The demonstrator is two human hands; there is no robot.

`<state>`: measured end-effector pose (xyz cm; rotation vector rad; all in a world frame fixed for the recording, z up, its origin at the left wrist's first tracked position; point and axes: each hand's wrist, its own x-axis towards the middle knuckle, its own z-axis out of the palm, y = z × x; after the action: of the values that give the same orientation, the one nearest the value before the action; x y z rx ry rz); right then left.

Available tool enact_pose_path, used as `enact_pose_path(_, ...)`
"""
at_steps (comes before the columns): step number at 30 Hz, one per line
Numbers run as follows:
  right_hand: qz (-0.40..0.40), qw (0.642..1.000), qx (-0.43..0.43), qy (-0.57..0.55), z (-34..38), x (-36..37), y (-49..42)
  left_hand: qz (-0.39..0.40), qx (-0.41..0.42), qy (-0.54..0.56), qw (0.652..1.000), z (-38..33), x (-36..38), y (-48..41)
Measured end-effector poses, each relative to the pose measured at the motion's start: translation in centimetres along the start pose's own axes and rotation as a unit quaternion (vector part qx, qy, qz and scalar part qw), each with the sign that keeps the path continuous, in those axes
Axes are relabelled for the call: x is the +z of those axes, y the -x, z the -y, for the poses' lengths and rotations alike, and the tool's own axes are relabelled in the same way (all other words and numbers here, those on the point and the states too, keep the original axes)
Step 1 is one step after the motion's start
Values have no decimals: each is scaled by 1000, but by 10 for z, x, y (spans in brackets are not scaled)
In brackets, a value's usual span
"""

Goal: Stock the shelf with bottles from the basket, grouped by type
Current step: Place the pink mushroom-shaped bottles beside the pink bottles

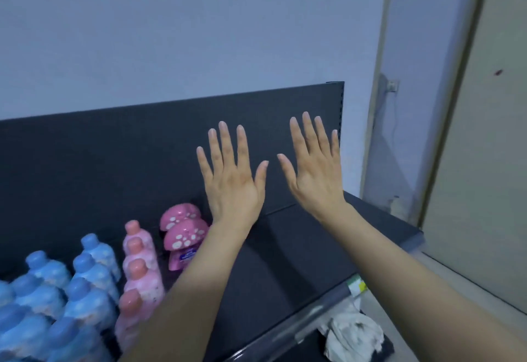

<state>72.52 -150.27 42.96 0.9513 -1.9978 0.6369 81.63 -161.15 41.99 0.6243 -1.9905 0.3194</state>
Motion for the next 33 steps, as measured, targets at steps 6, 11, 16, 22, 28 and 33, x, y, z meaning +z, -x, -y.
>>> enact_pose_path(6, 0, 997, 65, 49, -83, -27, 38, 21, 45, 77, 996, -90, 21, 17)
enact_pose_path(11, 10, 992, 104, 66, -160, -41, 82, 41, 81, 125, 988, -176, 37, 45)
enact_pose_path(16, 29, 991, 116, 55, -244, -46, 137, 69, 103, 154, 980, -259, 59, 88)
enact_pose_path(22, 137, 978, 155, 24, -321, -32, 217, 153, 88, 174, 969, -338, 98, 170)
enact_pose_path(28, 254, 944, 210, -13, -360, 6, 315, 287, 57, 166, 942, -368, 140, 280)
enact_pose_path(33, 364, 894, 261, -22, -374, 48, 404, 430, -10, 137, 893, -377, 172, 380)
